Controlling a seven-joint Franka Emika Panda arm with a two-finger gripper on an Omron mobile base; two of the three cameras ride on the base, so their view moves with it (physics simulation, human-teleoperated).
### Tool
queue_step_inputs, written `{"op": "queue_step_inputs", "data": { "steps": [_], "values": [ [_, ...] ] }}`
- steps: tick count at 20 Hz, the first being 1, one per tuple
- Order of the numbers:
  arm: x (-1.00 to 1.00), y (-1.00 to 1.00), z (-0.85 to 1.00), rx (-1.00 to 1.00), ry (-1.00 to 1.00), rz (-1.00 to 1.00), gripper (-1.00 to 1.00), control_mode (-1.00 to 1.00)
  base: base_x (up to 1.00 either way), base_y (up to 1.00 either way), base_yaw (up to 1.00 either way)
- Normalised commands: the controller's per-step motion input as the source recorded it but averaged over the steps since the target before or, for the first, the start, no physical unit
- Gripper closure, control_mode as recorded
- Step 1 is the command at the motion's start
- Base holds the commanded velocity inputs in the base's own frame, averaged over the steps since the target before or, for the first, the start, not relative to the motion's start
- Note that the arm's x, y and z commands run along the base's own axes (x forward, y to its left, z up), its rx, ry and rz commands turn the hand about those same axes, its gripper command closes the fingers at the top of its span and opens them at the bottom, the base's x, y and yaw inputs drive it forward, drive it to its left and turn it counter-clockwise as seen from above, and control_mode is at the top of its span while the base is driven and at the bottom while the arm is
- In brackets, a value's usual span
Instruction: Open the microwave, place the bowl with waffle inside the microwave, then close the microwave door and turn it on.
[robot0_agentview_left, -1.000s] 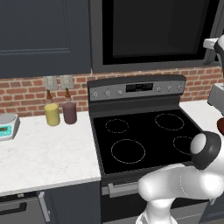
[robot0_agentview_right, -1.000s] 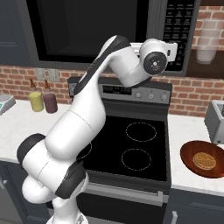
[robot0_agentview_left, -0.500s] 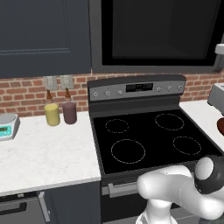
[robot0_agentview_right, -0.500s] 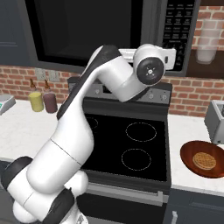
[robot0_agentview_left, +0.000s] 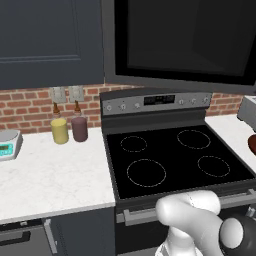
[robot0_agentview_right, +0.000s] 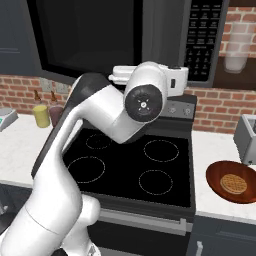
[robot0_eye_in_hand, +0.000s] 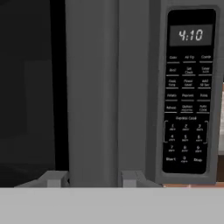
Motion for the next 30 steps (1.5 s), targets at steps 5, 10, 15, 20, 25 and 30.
{"op": "queue_step_inputs", "data": {
  "steps": [5, 10, 15, 20, 25, 30],
  "values": [
    [-1.00, 0.06, 0.00, 0.00, 0.01, 0.00, 1.00, -1.00, 0.00, 0.00, 0.00],
    [-1.00, 0.07, 0.00, 0.00, 0.03, 0.00, 1.00, -1.00, 0.00, 0.00, 0.00],
    [-1.00, 0.06, -0.01, 0.00, 0.06, 0.00, 1.00, -1.00, 0.00, 0.00, 0.00],
    [-0.93, 0.07, 0.00, 0.00, 0.08, 0.00, 1.00, -1.00, 0.00, 0.00, 0.00],
    [-0.66, 0.13, 0.00, -0.03, 0.07, 0.00, 1.00, -1.00, 0.00, 0.00, 0.00],
    [-0.12, 0.03, 0.00, 0.00, 0.01, 0.00, 1.00, -1.00, 0.00, 0.00, 0.00]
  ]
}}
